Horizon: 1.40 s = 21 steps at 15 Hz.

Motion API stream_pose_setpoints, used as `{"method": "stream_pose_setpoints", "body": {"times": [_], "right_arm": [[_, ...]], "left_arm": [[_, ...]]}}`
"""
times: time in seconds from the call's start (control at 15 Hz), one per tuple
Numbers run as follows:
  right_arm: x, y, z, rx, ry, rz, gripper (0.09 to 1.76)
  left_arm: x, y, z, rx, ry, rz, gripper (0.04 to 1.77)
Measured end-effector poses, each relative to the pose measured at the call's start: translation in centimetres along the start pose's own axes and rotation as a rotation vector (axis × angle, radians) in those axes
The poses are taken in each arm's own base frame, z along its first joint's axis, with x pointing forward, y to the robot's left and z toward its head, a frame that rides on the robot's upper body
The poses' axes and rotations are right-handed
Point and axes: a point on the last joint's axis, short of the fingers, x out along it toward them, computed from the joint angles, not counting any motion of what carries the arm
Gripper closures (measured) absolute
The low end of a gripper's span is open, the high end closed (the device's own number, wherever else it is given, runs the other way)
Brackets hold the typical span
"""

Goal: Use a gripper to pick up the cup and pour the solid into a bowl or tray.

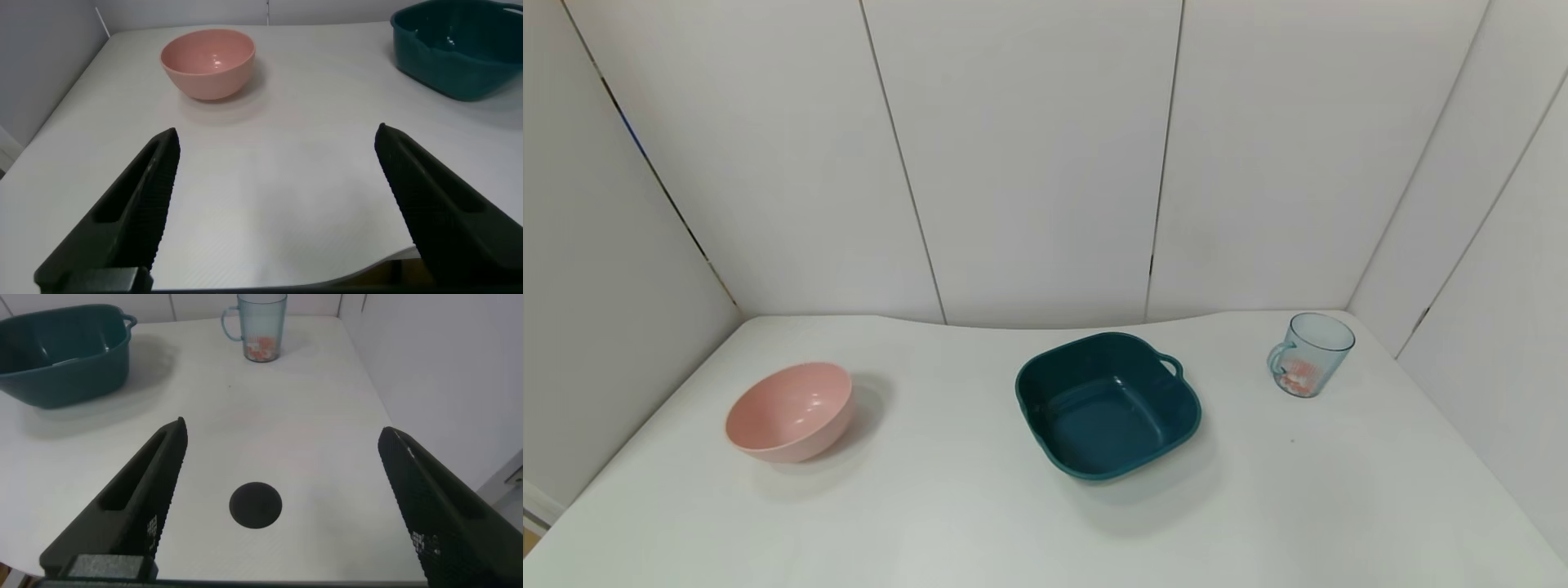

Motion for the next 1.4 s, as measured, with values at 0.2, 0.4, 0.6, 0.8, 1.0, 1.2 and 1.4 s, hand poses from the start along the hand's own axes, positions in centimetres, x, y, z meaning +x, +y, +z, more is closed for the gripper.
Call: {"method": "stream_pose_setpoints", "body": {"times": [0.2, 0.4, 0.6, 0.8, 1.0, 1.2, 1.4], "right_arm": [[0.0, 0.0, 0.0, 0.0, -0.001, -0.002, 0.15], [0.0, 0.0, 0.0, -0.017, 0.001, -0.003, 0.15], [-0.1, 0.0, 1.9, -0.032, -0.01, -0.004, 0.15], [0.8, 0.1, 4.9, -0.035, 0.033, -0.005, 0.15], [3.4, 0.3, 7.9, -0.033, 0.111, -0.001, 0.15], [7.6, 0.4, 10.4, -0.035, 0.161, 0.008, 0.15], [12.3, 0.6, 11.3, -0.035, 0.24, 0.032, 0.15]], "left_arm": [[0.0, 0.0, 0.0, 0.0, 0.0, 0.0, 0.09], [0.0, 0.0, 0.0, 0.0, 0.0, 0.0, 0.09], [0.0, 0.0, 0.0, 0.0, 0.0, 0.0, 0.09], [0.0, 0.0, 0.0, 0.0, 0.0, 0.0, 0.09], [0.0, 0.0, 0.0, 0.0, 0.0, 0.0, 0.09], [0.0, 0.0, 0.0, 0.0, 0.0, 0.0, 0.09], [0.0, 0.0, 0.0, 0.0, 0.0, 0.0, 0.09]]}}
